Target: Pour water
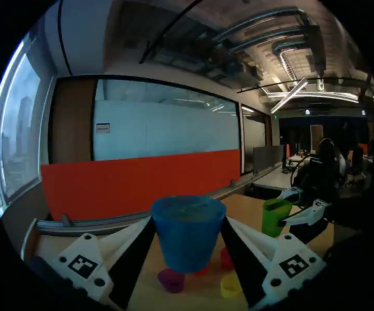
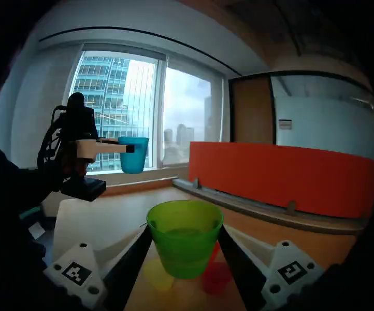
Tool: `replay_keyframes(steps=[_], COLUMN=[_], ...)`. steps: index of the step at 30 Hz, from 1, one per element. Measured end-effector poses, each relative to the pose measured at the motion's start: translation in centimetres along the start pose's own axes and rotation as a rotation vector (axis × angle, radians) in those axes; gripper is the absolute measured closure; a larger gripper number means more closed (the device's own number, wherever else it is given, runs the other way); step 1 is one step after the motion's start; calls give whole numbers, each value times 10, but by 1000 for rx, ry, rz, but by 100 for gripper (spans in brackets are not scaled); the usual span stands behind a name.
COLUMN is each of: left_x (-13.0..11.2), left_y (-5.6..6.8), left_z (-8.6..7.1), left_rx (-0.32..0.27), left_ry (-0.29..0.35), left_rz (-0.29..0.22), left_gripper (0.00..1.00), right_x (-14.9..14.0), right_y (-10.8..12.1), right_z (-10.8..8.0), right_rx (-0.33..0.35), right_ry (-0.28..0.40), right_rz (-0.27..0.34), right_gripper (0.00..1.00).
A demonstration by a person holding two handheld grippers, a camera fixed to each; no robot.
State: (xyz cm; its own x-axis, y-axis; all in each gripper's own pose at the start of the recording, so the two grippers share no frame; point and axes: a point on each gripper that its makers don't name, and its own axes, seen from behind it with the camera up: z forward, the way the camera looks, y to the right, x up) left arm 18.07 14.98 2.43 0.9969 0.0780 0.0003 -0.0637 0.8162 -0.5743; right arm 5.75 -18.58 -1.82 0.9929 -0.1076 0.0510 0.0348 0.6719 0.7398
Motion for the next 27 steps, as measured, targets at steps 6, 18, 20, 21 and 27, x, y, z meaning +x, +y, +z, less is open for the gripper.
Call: replay_keyframes(steps=[6, 18, 20, 21, 27], left_x=[-20, -74, -84, -88, -114], left_y=[4, 9, 10, 10, 17], left_z=[-3, -11, -11, -12, -11], left_rx=[-16, -48, -56, -59, -87], left_ry=[-47, -165, -185, -195, -261], left_rz=[17, 46, 48, 48, 59], left_gripper=[14, 14, 14, 14, 14], right_x=[-11, -35, -39, -41, -51], right_y=[-3, -1, 0, 1, 2], right_z=[-4, -14, -15, -16, -17], right_rx=[14, 36, 37, 37, 45], right_ry=[-39, -125, -142, -150, -192], right_rz=[-2, -5, -9, -10, -14], right_gripper=[11, 11, 11, 11, 11])
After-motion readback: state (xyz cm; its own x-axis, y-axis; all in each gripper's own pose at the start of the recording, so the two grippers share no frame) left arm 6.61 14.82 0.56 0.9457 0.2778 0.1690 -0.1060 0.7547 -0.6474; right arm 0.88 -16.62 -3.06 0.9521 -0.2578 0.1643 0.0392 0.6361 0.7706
